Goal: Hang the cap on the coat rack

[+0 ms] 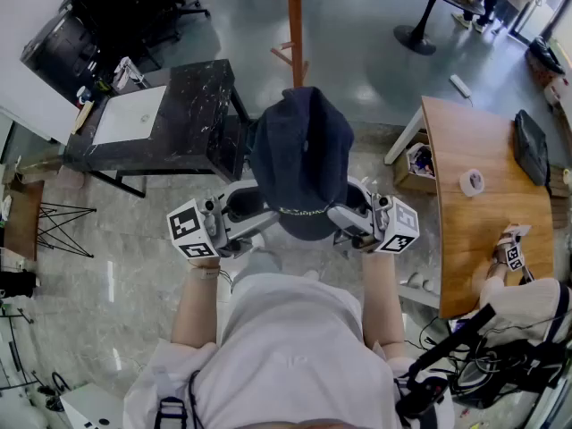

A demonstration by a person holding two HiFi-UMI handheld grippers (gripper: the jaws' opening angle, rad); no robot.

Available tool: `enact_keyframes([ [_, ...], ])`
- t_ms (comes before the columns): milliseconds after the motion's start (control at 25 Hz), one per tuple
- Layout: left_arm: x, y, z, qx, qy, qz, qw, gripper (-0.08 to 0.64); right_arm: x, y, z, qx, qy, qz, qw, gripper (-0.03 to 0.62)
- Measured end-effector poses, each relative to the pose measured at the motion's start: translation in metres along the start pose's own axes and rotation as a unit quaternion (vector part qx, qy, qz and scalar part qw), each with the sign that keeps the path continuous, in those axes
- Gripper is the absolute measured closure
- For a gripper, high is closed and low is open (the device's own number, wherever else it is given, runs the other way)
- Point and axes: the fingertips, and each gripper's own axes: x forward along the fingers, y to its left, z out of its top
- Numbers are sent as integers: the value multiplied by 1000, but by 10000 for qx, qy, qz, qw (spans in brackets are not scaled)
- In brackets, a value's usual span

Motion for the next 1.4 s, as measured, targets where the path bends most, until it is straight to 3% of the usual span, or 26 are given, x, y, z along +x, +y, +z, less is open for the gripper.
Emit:
enact_keyframes([
  [240,-3,19,3,49,-107,-77,9999,392,7,-18,-1,-6,42,-29,10000,344],
  [520,-16,73,16,3,-189,-196,9996,391,32,-67,-1,-52,114,-139,9998,344],
  [1400,-134,335,120,-44,-156,-300,9994,391,218,-306,-36,-130,128,-227,9996,344],
])
